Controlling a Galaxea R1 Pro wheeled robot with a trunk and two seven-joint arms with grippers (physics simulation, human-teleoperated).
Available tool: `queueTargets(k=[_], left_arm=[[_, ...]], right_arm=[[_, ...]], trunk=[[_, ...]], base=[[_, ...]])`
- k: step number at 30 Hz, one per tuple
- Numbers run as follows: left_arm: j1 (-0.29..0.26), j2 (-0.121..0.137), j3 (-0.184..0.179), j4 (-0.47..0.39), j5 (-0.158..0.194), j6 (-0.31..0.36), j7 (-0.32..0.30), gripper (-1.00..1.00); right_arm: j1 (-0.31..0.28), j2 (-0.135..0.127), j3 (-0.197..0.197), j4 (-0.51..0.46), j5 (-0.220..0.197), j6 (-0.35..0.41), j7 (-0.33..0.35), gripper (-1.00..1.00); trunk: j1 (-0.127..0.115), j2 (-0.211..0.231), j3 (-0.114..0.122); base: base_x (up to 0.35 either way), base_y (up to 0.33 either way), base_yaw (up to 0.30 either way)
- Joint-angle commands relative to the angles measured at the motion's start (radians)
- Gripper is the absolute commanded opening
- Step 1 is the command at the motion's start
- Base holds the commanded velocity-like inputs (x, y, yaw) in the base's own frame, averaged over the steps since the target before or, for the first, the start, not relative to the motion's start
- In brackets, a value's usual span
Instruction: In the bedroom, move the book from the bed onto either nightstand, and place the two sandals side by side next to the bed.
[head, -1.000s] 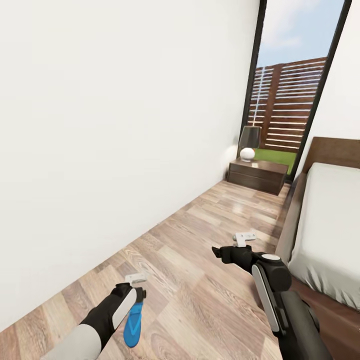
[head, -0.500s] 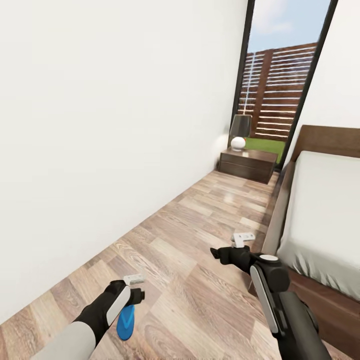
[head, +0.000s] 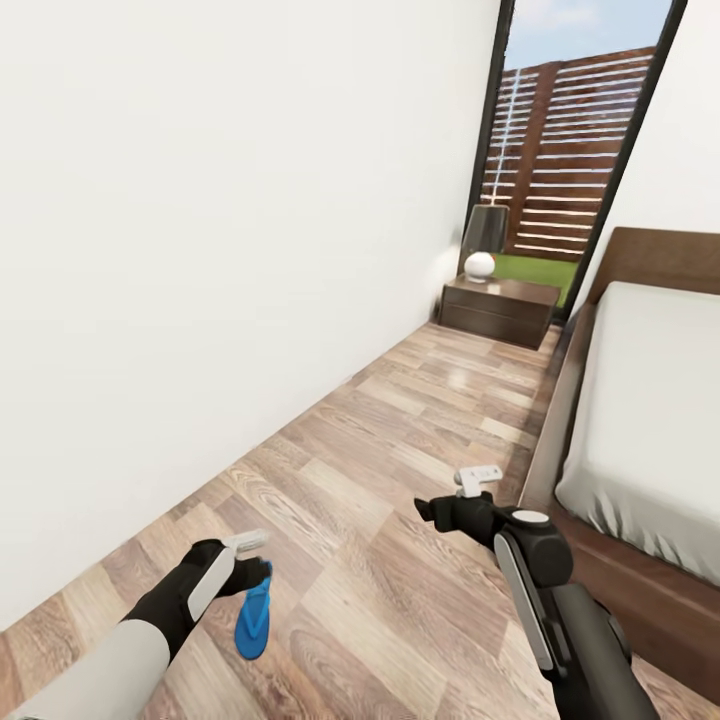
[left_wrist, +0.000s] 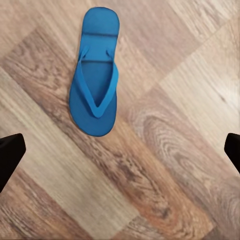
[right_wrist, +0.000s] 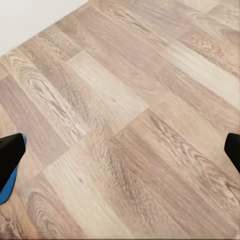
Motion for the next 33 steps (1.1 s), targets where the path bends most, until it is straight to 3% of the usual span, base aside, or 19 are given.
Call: queueTargets(k=[1, 12, 19, 27, 33], left_arm=[[-0.003, 0.005, -0.005, -0.001, 0.01, 0.003, 0.006, 1.0], [-0.037, 0.048, 0.007, 0.003, 0.01, 0.003, -0.008, 1.0], [-0.072, 0.047, -0.002, 0.004, 0.009, 0.003, -0.01, 1.0], [-0.116, 0.04, -0.024, 0.004, 0.005, 0.002, -0.01, 1.0], [-0.123, 0.037, -0.028, 0.004, 0.004, 0.0, -0.01, 1.0]], right_arm=[[0.0, 0.0, 0.0, -0.001, -0.001, 0.004, 0.002, 1.0], [-0.014, 0.003, 0.003, -0.001, 0.0, -0.009, 0.002, 1.0], [-0.023, 0.01, 0.007, -0.001, -0.002, -0.022, 0.01, 1.0], [-0.065, 0.014, 0.01, -0.001, -0.001, -0.027, 0.093, 1.0], [-0.081, 0.018, 0.01, -0.001, -0.001, -0.029, 0.109, 1.0]], trunk=[[0.0, -0.001, -0.005], [0.005, -0.003, -0.047], [0.008, -0.005, -0.075], [0.012, -0.007, -0.105], [0.015, -0.008, -0.129]], base=[[0.0, 0.0, -0.002], [0.0, 0.0, 0.0], [0.0, 0.0, 0.0], [0.0, 0.0, 0.0], [0.0, 0.0, 0.0]])
